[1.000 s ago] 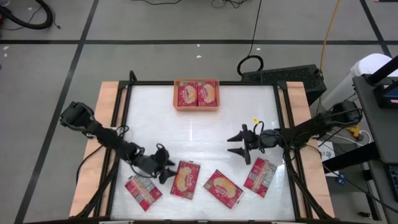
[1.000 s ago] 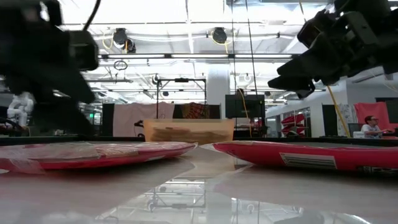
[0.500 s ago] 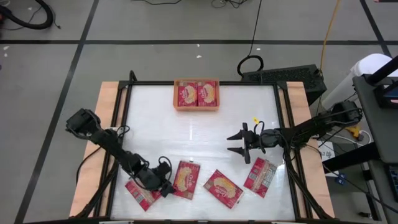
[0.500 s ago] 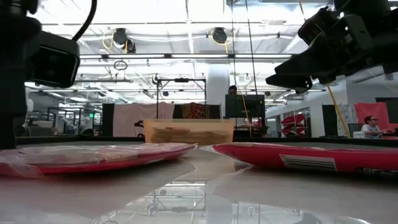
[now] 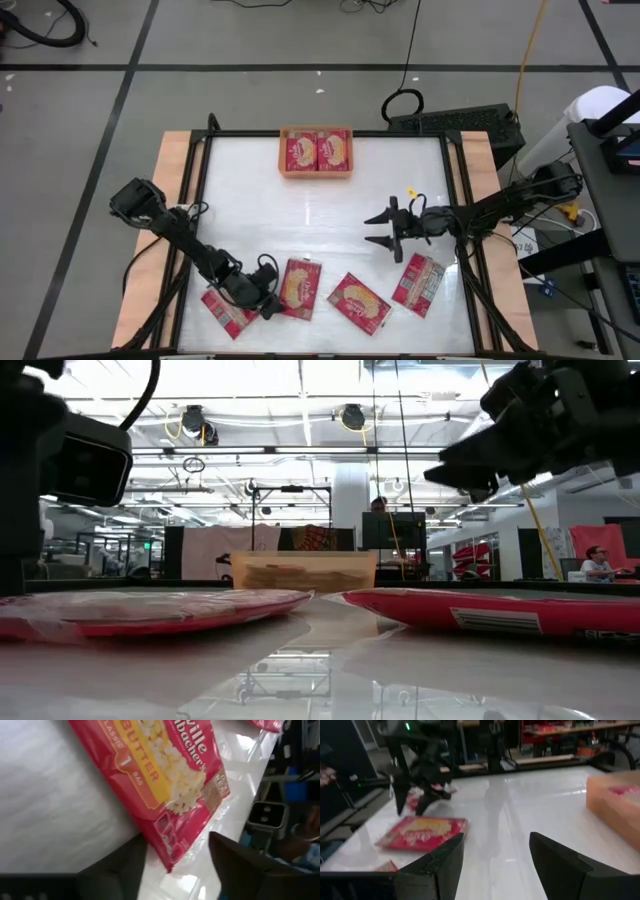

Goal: Sort popcorn bags into baskets
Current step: Put the red popcorn bag into the orange bin

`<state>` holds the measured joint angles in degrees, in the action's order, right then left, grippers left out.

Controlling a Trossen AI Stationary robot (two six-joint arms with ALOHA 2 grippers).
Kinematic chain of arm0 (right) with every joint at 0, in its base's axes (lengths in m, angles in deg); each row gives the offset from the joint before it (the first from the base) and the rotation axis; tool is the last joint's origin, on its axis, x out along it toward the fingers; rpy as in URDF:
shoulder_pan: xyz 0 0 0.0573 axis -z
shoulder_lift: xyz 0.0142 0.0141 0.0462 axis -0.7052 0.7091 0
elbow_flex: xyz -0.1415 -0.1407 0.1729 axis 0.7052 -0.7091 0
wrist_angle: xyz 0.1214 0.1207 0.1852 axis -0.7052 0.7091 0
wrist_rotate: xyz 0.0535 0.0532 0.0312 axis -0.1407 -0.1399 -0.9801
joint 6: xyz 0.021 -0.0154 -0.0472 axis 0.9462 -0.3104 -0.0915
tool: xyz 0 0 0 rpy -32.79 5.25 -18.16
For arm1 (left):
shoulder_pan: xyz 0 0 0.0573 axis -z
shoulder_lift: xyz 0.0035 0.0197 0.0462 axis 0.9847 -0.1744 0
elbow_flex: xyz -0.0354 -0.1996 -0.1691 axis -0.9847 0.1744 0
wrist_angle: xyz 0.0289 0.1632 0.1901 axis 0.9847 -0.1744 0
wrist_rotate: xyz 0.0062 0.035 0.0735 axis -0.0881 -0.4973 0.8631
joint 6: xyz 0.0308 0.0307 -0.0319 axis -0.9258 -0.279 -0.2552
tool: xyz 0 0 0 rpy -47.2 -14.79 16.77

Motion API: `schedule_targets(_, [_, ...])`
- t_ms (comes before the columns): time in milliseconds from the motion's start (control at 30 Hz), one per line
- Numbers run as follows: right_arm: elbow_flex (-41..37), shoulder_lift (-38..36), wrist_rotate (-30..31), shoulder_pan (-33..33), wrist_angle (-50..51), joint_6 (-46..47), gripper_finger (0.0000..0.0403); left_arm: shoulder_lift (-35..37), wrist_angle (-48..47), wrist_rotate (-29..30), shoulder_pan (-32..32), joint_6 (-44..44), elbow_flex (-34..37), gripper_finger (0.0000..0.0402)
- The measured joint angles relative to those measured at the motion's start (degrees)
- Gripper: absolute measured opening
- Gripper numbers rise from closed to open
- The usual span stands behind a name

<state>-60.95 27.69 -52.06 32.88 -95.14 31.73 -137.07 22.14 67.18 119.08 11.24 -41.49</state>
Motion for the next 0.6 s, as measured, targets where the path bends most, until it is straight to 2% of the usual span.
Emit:
schedule_targets(300, [0.48,0.43,-0.09,-1.95,-5.63,-0.41,0.0217,-0.13,-2.01,2.44,-2.25,-15.31,0.14,0.0026])
schedule_targets(333, [1.06,0.84,-0.09,-2.1,-5.48,-0.42,0.0217,-0.12,-2.07,2.49,-2.85,-16.93,0.15,0.0014])
schedule_targets(467, [5.53,4.41,0.99,-2.4,-3.91,0.67,0.0217,0.1,-2.44,2.12,-5.39,-24.5,0.15,0.0006])
schedule_targets(600, [12.87,9.57,2.97,-1.47,3.45,2.97,0.0217,1.39,-2.7,1.42,-8.54,-33.73,0.15,0.0004])
